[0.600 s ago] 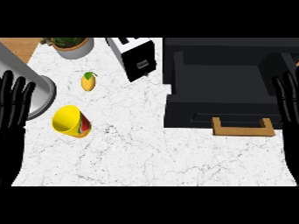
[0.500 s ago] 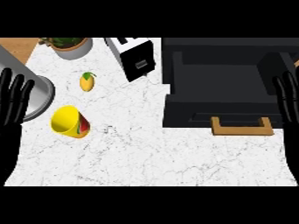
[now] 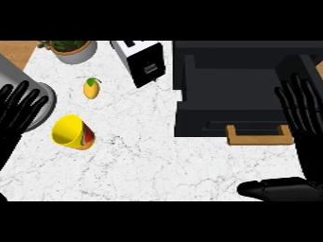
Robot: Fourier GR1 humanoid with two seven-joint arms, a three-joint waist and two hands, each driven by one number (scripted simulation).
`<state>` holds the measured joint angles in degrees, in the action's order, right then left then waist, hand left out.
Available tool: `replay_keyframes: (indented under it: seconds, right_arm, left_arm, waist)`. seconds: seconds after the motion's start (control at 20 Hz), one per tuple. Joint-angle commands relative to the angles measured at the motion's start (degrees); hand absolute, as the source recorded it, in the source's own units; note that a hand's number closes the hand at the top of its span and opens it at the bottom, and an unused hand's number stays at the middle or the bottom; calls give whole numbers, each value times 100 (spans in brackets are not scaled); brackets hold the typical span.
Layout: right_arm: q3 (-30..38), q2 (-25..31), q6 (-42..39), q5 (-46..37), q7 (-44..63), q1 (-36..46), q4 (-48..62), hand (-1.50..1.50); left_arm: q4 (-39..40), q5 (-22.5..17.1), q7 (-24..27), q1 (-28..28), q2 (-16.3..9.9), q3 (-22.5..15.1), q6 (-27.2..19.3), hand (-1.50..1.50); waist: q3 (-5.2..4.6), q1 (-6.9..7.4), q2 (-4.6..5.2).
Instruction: Pick up the cup, place it into the drawer and close the drawer
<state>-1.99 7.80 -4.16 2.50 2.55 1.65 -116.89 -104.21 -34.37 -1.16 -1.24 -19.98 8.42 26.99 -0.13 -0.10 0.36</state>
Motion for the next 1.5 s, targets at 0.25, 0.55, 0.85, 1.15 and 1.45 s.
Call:
replay_keyframes:
  seconds: [0.25, 0.55, 0.85, 1.15, 1.45]
  right_arm:
    - [235, 119, -310, 251, 30, 559, 715, -150]
    - [398, 220, -447, 398, 239, 869, 722, -150]
    - [658, 247, -442, 276, -289, 1055, 1354, -150]
    - [385, 37, -392, 95, -289, 818, 1093, -150]
    - [670, 352, -453, 389, 439, 1508, 1000, -150]
  left_arm:
    - [2868, -141, 378, -1092, -707, 610, 1494, -150]
    - [4470, 715, 965, -1897, -733, 621, 1788, -150]
    - [5811, 2315, 2710, -1959, -621, 503, 1630, -150]
    - [6948, 3028, 3874, -1971, -728, 267, 1613, -150]
    - [8251, 3573, 4675, -2522, -646, 54, 1179, -150]
  waist:
    - [10, -31, -15]
    - [9, -48, -21]
    - [5, -66, 3]
    - [6, -47, -11]
    - [-7, -133, 22]
